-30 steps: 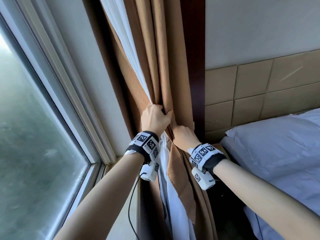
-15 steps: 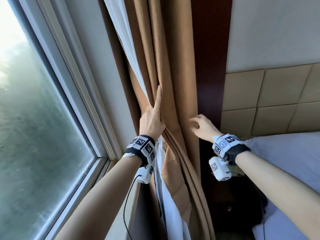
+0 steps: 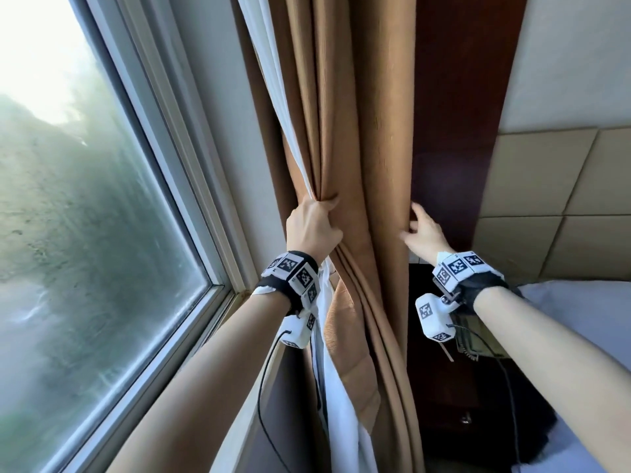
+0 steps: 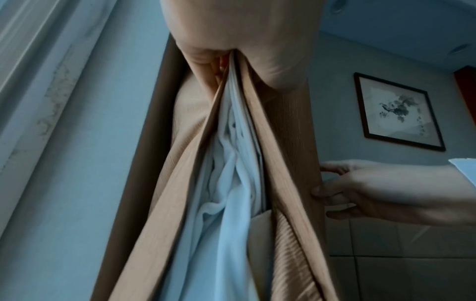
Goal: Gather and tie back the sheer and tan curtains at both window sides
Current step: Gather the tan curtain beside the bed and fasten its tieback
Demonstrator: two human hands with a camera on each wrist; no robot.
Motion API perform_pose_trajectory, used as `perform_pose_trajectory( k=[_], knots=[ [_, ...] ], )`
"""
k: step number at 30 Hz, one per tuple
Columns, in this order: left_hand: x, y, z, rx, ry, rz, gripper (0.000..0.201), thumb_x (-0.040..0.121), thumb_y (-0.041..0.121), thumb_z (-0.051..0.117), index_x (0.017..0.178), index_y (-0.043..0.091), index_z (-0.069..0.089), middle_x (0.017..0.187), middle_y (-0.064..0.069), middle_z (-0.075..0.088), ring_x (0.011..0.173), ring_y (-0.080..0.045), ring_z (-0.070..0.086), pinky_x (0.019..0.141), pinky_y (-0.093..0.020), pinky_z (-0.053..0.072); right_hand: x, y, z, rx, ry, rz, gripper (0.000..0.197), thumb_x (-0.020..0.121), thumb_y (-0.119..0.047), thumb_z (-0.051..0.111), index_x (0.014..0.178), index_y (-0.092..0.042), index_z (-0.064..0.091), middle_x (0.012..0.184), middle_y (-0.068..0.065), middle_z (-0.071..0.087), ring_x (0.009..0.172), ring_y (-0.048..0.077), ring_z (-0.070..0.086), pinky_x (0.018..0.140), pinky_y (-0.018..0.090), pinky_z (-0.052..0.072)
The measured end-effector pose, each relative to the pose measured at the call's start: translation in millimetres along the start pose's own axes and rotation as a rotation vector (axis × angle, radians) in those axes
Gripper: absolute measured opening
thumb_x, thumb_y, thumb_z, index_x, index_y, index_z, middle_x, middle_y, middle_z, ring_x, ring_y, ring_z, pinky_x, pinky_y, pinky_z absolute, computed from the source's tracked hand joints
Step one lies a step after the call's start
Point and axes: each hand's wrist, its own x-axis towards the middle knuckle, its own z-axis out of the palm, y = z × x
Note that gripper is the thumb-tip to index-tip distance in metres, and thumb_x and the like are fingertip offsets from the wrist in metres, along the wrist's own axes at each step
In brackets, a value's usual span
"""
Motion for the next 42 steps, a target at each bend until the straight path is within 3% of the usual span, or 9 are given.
perform_pose_trajectory(
  k=[3, 9, 16, 19, 22, 30, 34, 39, 42],
  knots=[
    [-1, 1, -1, -0.010, 0.020, -0.012, 0.063, 0.070, 0.010, 0.054, 0.130, 0.031, 0.060, 0.124, -0.009, 0.057, 0.103, -0.035, 0.060, 0.089, -0.033, 0.049, -9, -8, 7, -0.079, 0.035, -0.032, 0.012, 0.086, -0.014, 0.056, 0.092, -0.014, 0.066, 0.076, 0.003, 0.072, 0.081, 0.025, 0.067, 0.076, 0.041, 0.055],
    [-2, 2, 0, -0.040, 0.071, -0.008, 0.055, 0.074, 0.012, 0.051, 0.125, 0.031, 0.063, 0.123, -0.008, 0.060, 0.100, -0.035, 0.061, 0.088, -0.033, 0.050, -78, -34, 28, -0.456, 0.101, -0.353, 0.024, 0.083, -0.019, 0.056, 0.066, -0.009, 0.043, 0.060, 0.014, 0.058, 0.066, 0.039, 0.058, 0.058, 0.033, 0.037],
    [-1, 0, 5, -0.090, 0.111, 0.033, 0.038, 0.080, 0.034, 0.049, 0.111, 0.033, 0.071, 0.102, -0.008, 0.069, 0.087, -0.032, 0.064, 0.077, -0.034, 0.054, -87, -48, 53, -0.567, -0.003, -0.380, 0.011, 0.094, -0.021, 0.044, 0.097, -0.010, 0.045, 0.091, 0.022, 0.068, 0.088, 0.043, 0.064, 0.067, 0.039, 0.044],
    [-5, 4, 7, -0.097, 0.135, 0.062, 0.049, 0.086, 0.061, 0.039, 0.079, 0.026, 0.072, 0.068, 0.001, 0.064, 0.069, -0.023, 0.061, 0.064, -0.031, 0.051, -77, -52, 62, -0.478, -0.121, -0.263, 0.048, 0.091, -0.016, 0.042, 0.138, -0.016, 0.033, 0.103, 0.020, 0.066, 0.093, 0.042, 0.064, 0.077, 0.043, 0.051],
    [-10, 4, 7, -0.047, 0.147, 0.081, 0.058, 0.080, 0.075, 0.044, 0.089, 0.025, 0.073, 0.082, 0.003, 0.069, 0.076, -0.020, 0.064, 0.067, -0.030, 0.053, -71, -57, 63, -0.380, -0.211, -0.205, 0.062, 0.089, -0.014, 0.042, 0.146, -0.027, 0.021, 0.108, 0.016, 0.064, 0.095, 0.039, 0.063, 0.079, 0.043, 0.052],
    [-6, -27, -7, 0.083, 0.086, -0.027, 0.013, 0.081, 0.027, 0.058, 0.082, 0.015, 0.064, 0.093, -0.013, 0.060, 0.080, -0.039, 0.060, 0.069, -0.037, 0.050, -60, -44, 64, -0.282, -0.398, -0.387, 0.029, 0.096, -0.023, 0.044, 0.118, -0.041, 0.048, 0.101, 0.000, 0.066, 0.088, 0.025, 0.064, 0.081, 0.040, 0.054],
    [-5, -45, -17, 0.113, 0.092, -0.028, 0.011, 0.079, 0.018, 0.057, 0.087, 0.011, 0.062, 0.095, -0.016, 0.057, 0.080, -0.041, 0.060, 0.066, -0.039, 0.048, -22, -24, 60, -0.146, -0.023, -0.303, 0.038, 0.087, -0.011, 0.058, 0.122, -0.026, 0.054, 0.108, -0.001, 0.061, 0.097, 0.021, 0.061, 0.086, 0.031, 0.048],
    [-7, -50, -22, 0.150, 0.084, 0.035, 0.078, 0.075, 0.007, 0.055, 0.145, 0.025, 0.028, 0.107, -0.018, 0.056, 0.082, -0.042, 0.060, 0.064, -0.040, 0.048, 16, -18, 59, -0.096, 0.064, 0.003, 0.087, 0.078, -0.021, 0.074, 0.146, -0.025, 0.021, 0.143, 0.012, 0.038, 0.122, 0.034, 0.049, 0.099, 0.043, 0.044],
    [-8, -42, -23, 0.166, 0.080, 0.085, 0.105, 0.073, 0.001, 0.051, 0.148, 0.047, -0.007, 0.099, -0.017, 0.052, 0.069, -0.039, 0.056, 0.060, -0.039, 0.051, 27, -22, 68, -0.111, 0.014, -0.026, 0.086, 0.078, -0.032, 0.075, 0.147, -0.020, 0.025, 0.137, 0.011, 0.052, 0.123, 0.033, 0.052, 0.101, 0.042, 0.044]
  ],
)
